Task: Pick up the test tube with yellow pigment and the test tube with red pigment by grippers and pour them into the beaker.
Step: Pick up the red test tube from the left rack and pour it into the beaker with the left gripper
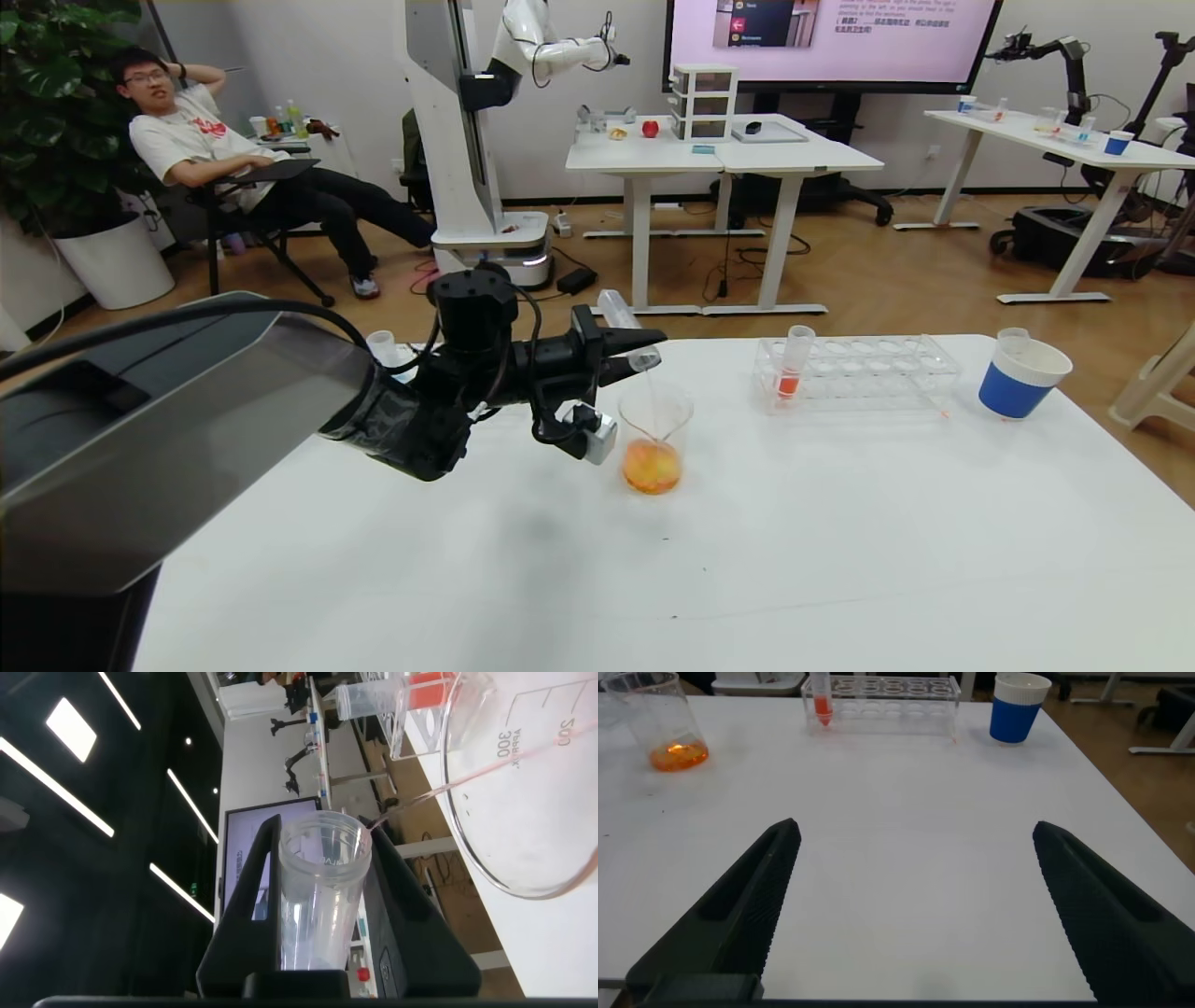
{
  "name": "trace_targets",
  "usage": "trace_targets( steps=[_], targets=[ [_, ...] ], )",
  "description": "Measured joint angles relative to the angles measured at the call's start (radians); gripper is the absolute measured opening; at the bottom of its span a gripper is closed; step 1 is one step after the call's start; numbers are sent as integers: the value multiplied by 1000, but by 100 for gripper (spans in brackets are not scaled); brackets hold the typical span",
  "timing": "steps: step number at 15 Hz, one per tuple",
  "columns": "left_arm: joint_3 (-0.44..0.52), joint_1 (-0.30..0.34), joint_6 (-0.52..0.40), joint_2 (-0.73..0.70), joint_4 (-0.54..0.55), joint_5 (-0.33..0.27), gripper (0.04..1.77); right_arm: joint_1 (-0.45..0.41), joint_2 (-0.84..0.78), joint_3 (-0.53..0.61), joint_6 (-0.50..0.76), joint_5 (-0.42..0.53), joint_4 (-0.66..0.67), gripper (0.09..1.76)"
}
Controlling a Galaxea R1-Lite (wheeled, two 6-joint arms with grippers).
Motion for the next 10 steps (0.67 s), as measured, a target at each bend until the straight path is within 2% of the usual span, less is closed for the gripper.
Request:
trace_targets(
  steps=[2, 4, 5, 7, 8, 9, 10],
  targets=[
    [0, -1, -26, -8, 16, 3, 53, 0, 0, 0, 0, 0, 0, 174],
    [-4, 5, -126, -18, 20, 12, 53, 0, 0, 0, 0, 0, 0, 174],
    [-4, 13, -207, -26, 15, 37, 53, 0, 0, 0, 0, 0, 0, 174],
    [9, 23, -426, -41, 8, 94, 53, 0, 0, 0, 0, 0, 0, 174],
    [16, 25, -570, -49, -17, 136, 53, 0, 0, 0, 0, 0, 0, 174],
    [20, 25, -713, -52, -76, 202, 53, 0, 0, 0, 0, 0, 0, 174],
    [27, 24, -868, -54, -151, 293, 53, 0, 0, 0, 0, 0, 0, 174]
  ],
)
